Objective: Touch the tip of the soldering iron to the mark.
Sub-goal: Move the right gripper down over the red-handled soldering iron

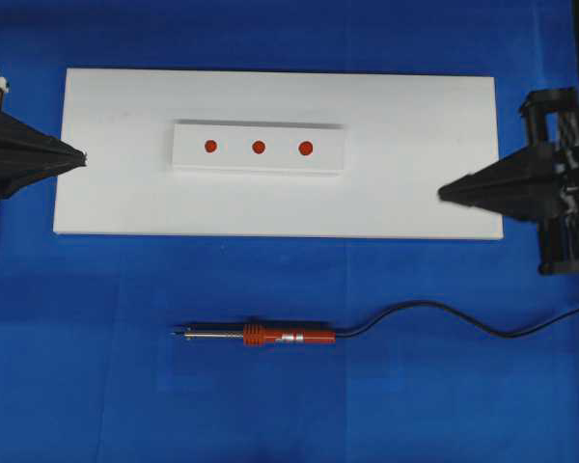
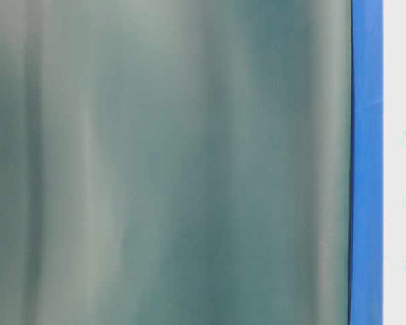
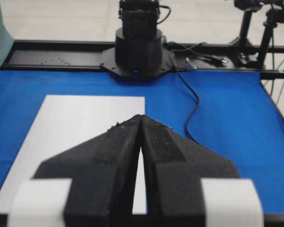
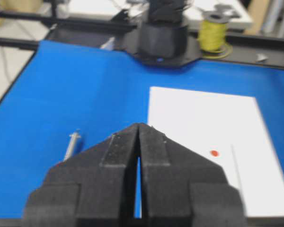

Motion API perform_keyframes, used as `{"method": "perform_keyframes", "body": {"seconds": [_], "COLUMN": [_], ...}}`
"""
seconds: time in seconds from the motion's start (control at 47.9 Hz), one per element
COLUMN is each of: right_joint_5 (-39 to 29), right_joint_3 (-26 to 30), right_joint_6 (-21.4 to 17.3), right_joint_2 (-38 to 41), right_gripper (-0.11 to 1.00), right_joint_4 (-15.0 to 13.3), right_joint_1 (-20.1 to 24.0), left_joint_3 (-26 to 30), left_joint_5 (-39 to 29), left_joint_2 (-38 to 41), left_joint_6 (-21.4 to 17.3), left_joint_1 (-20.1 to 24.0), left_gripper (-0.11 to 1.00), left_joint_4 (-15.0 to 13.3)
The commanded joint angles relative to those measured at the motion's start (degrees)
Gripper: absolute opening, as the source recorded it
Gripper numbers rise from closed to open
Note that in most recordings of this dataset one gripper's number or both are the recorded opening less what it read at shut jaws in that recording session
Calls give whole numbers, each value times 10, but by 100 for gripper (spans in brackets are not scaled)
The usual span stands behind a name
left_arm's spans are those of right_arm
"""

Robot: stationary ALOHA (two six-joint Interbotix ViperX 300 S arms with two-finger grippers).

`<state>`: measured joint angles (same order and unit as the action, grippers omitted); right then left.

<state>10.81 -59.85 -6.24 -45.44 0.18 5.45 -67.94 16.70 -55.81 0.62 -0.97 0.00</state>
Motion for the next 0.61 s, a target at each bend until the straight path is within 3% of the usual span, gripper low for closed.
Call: {"method": "perform_keyframes", "body": {"seconds": [0.0, 0.104, 0.25, 0.334, 0.584], "right_joint_5": [4, 0, 2, 2, 16], "right_joint_3": [37, 64, 92, 112, 159], "right_joint_6": [-9, -20, -29, -34, -36], "right_joint_2": [38, 85, 151, 196, 316], "right_gripper": [4, 25, 70, 90, 87], "right_joint_4": [2, 3, 3, 8, 56], "right_joint_1": [16, 25, 31, 38, 62], "left_joint_3": [4, 4, 3, 2, 0], "left_joint_5": [4, 4, 4, 4, 6], "left_joint_2": [2, 2, 2, 2, 1], "left_joint_6": [-1, -1, -1, -1, -1], "left_joint_1": [-1, -1, -1, -1, -1], "left_gripper": [0, 0, 0, 0, 0], "left_joint_4": [0, 0, 0, 0, 0]}}
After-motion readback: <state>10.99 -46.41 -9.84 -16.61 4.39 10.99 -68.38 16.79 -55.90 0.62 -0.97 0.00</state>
